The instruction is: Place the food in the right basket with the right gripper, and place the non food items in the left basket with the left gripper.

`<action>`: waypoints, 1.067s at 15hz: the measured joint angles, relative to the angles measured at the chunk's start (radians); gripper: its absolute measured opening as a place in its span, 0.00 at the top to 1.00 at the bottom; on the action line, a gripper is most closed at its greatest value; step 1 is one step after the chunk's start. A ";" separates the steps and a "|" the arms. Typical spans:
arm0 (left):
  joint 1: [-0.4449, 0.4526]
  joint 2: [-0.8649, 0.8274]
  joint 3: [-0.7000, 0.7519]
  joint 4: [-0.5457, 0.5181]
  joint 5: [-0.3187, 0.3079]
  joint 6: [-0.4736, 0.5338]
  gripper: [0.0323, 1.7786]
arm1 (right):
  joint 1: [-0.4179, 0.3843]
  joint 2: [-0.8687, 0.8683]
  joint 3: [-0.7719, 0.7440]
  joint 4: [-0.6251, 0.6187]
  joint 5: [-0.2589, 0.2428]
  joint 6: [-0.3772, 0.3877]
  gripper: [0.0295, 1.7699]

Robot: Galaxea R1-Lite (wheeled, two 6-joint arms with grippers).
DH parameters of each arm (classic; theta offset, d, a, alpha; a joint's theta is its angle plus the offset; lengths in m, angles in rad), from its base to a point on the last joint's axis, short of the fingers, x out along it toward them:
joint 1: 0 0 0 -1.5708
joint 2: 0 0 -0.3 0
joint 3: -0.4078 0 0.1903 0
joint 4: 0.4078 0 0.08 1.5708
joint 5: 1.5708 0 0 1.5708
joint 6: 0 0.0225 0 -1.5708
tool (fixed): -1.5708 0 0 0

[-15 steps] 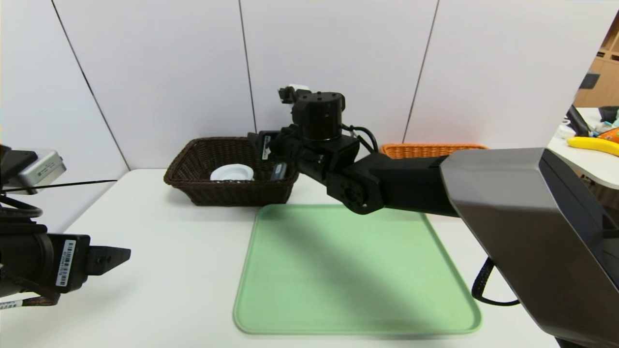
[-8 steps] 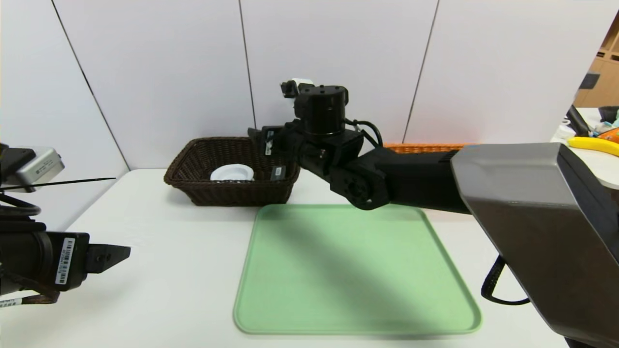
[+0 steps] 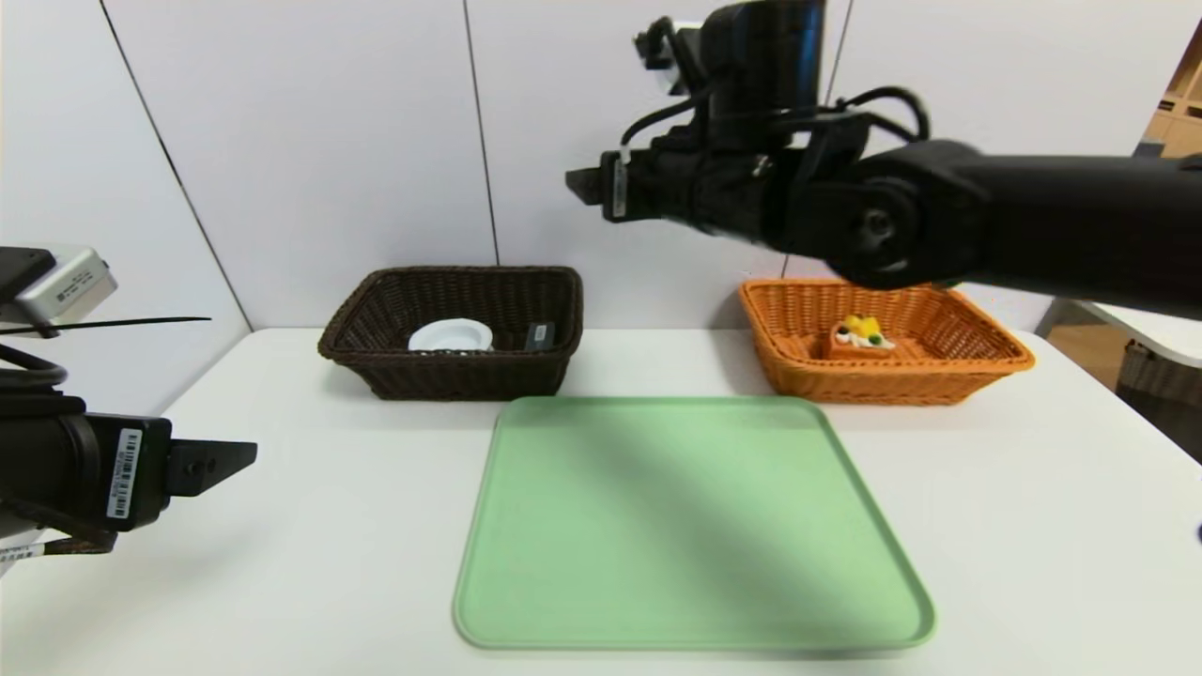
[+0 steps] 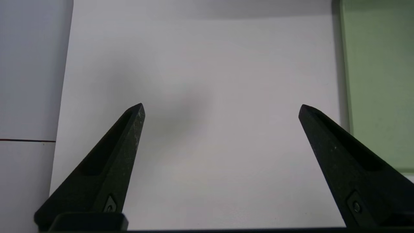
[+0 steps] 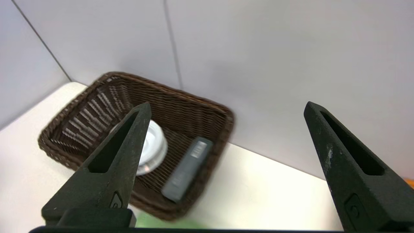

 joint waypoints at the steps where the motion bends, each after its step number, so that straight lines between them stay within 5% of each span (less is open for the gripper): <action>1: 0.000 -0.004 -0.001 0.000 0.004 0.012 0.05 | -0.024 -0.061 0.024 0.066 0.004 -0.012 0.07; 7: 0.000 -0.028 -0.015 0.001 0.016 0.039 0.05 | -0.181 -0.436 0.364 0.442 0.011 -0.030 0.05; 16: 0.122 -0.124 -0.005 0.000 0.029 0.037 0.05 | -0.564 -0.953 0.876 0.494 0.038 -0.028 0.04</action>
